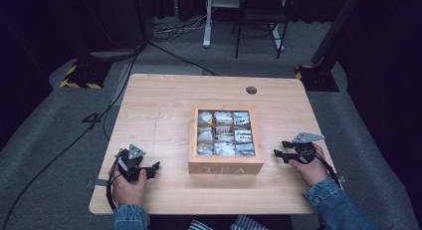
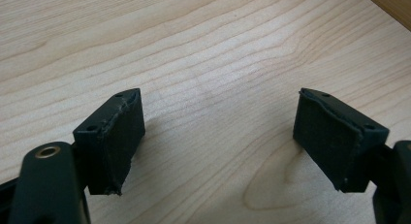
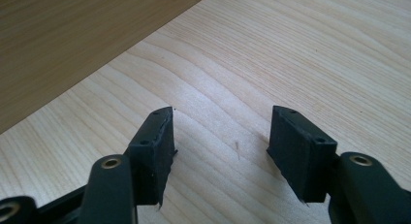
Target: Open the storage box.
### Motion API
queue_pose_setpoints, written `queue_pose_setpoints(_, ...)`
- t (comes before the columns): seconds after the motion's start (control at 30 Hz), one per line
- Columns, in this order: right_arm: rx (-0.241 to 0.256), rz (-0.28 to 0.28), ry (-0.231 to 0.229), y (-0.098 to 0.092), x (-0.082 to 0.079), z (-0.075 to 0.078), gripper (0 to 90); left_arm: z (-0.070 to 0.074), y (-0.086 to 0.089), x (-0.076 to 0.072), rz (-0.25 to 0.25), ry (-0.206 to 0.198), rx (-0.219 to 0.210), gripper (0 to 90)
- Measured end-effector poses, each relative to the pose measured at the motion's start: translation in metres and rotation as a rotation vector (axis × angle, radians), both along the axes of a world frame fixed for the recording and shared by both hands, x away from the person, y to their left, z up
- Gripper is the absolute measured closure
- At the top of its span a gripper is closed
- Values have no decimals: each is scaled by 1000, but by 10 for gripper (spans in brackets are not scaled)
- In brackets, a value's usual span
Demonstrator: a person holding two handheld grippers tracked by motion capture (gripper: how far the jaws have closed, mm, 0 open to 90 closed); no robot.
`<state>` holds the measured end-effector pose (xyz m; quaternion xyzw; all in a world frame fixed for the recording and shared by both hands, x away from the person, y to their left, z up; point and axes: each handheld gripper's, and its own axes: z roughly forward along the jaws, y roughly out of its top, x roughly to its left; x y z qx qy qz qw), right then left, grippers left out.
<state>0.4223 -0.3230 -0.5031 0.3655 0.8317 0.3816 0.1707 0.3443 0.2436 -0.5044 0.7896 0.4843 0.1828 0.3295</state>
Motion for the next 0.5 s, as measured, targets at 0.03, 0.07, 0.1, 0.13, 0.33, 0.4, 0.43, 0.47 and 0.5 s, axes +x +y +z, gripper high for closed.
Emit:
queue_pose_setpoints(0.03, 0, 0, 0, 0, 0, 0, 420, 0, 0, 0, 0, 0, 0, 195)
queue_pose_setpoints(0.07, 1, -1, 1, 0, 0, 0, 420, 0, 0, 1, -1, -3, 4, 195)
queue_pose_setpoints(0.1, 1, 0, 0, 0, 0, 0, 420, 0, 1, 2, -10, -3, 6, 194)
queue_pose_setpoints(0.13, 1, 0, 1, 0, 0, 0, 420, 0, 1, 2, -13, -3, 5, 194)
queue_pose_setpoints(0.33, 1, -1, 1, 0, 0, 0, 420, 0, 3, 5, -16, 1, -4, 195)
queue_pose_setpoints(0.4, 1, 0, 1, 0, 0, 0, 420, 0, 3, 6, -21, -5, -3, 195)
queue_pose_setpoints(0.43, 2, -1, 1, 0, 0, 0, 420, 0, 3, 6, -21, -5, -3, 195)
queue_pose_setpoints(0.47, 1, 0, 1, 0, 0, 0, 420, 0, 4, 6, -24, -5, -1, 195)
queue_pose_setpoints(0.5, 1, 0, 1, 0, 0, 0, 420, 0, 4, 6, -27, -3, 0, 195)
